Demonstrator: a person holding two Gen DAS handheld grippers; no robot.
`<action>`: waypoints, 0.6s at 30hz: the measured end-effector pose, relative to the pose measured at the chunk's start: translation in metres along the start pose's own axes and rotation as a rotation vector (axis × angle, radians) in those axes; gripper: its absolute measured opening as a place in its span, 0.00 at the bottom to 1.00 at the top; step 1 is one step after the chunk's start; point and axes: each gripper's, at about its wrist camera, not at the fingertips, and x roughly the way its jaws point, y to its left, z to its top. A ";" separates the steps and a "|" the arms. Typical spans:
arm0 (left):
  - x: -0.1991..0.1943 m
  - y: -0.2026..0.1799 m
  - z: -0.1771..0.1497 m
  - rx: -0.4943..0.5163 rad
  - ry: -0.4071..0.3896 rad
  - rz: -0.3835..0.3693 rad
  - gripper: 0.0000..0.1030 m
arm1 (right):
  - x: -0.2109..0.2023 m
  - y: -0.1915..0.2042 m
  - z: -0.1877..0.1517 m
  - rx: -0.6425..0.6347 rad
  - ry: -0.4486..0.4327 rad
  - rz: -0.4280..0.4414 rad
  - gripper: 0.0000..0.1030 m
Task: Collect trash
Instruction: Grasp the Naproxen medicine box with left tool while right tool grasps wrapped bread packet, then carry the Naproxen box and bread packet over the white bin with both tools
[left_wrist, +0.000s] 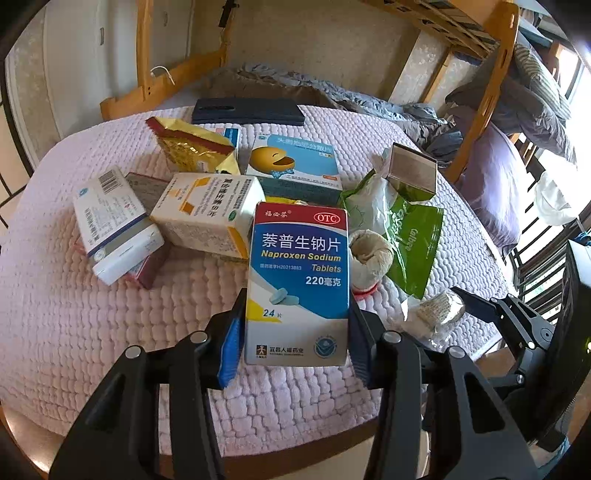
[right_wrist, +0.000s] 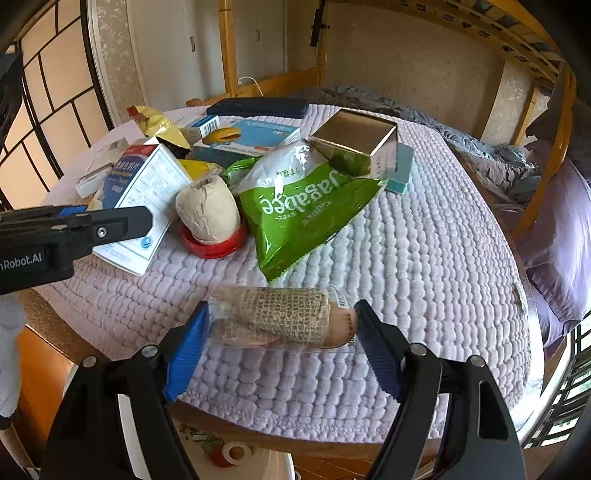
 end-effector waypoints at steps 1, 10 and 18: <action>-0.002 0.002 -0.001 -0.006 0.000 -0.006 0.48 | -0.001 -0.001 -0.001 0.004 0.000 0.003 0.74; -0.017 0.007 -0.012 0.000 -0.002 -0.007 0.48 | -0.012 -0.004 -0.011 0.031 -0.004 0.026 0.74; -0.024 0.009 -0.021 0.005 -0.001 0.006 0.48 | -0.020 -0.002 -0.016 0.041 -0.008 0.020 0.74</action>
